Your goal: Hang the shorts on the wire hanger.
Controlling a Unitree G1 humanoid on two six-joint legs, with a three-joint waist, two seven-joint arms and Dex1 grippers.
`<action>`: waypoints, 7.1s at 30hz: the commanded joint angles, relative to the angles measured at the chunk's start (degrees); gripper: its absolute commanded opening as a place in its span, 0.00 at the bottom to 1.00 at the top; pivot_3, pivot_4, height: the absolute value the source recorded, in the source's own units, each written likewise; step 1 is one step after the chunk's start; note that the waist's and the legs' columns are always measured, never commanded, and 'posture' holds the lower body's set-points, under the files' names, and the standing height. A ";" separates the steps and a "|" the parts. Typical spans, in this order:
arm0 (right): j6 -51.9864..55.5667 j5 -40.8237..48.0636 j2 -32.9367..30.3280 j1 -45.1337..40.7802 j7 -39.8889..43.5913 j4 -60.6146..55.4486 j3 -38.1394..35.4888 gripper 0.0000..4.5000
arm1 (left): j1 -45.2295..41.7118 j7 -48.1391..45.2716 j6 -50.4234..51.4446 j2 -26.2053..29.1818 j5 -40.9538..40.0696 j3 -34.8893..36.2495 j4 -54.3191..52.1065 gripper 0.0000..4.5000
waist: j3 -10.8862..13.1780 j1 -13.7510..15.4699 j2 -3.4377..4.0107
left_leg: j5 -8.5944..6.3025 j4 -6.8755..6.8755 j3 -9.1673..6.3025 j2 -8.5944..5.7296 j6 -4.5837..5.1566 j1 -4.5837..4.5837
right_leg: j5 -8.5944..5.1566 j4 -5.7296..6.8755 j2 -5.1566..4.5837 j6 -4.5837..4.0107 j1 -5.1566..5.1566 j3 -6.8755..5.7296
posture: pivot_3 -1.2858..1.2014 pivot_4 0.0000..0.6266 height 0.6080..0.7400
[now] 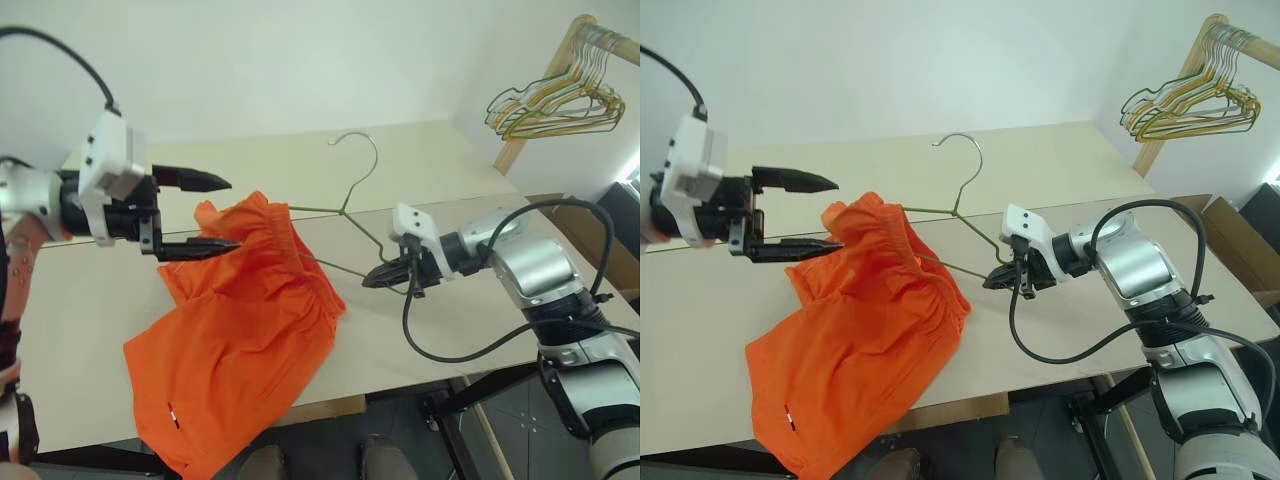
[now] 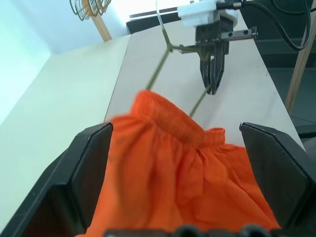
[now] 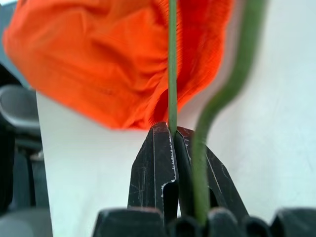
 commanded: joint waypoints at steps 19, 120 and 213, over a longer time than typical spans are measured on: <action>2.13 -5.29 -0.52 -10.48 4.20 -2.48 6.02 0.00 | -15.35 -11.99 -15.19 -7.71 28.73 -26.19 17.39 0.99 | -0.33 -4.03 -0.06 | 0.11 0.07 -0.09 0.01 -0.18 -0.04 | 0.01 0.05 -0.01 0.02 -0.03 0.00 | 0.47 0.01 1.00; 16.58 18.36 29.11 13.10 -28.46 8.54 -15.05 0.00 | -11.63 -1.81 6.51 -9.59 27.59 -18.28 15.84 0.00 | -0.43 -6.21 -0.10 | -0.23 0.29 -0.16 -0.10 0.41 0.23 | 0.00 0.64 0.01 0.11 -0.01 0.39 | 0.48 0.09 1.00; -3.10 7.21 -0.75 0.53 1.90 26.57 -10.38 0.00 | 9.48 4.20 -17.01 5.33 33.17 -19.81 22.76 0.00 | -0.44 -5.78 -0.10 | -0.23 0.24 -0.12 -0.11 0.41 0.13 | 0.00 0.49 -0.10 0.11 -0.05 0.35 | 0.47 0.06 1.00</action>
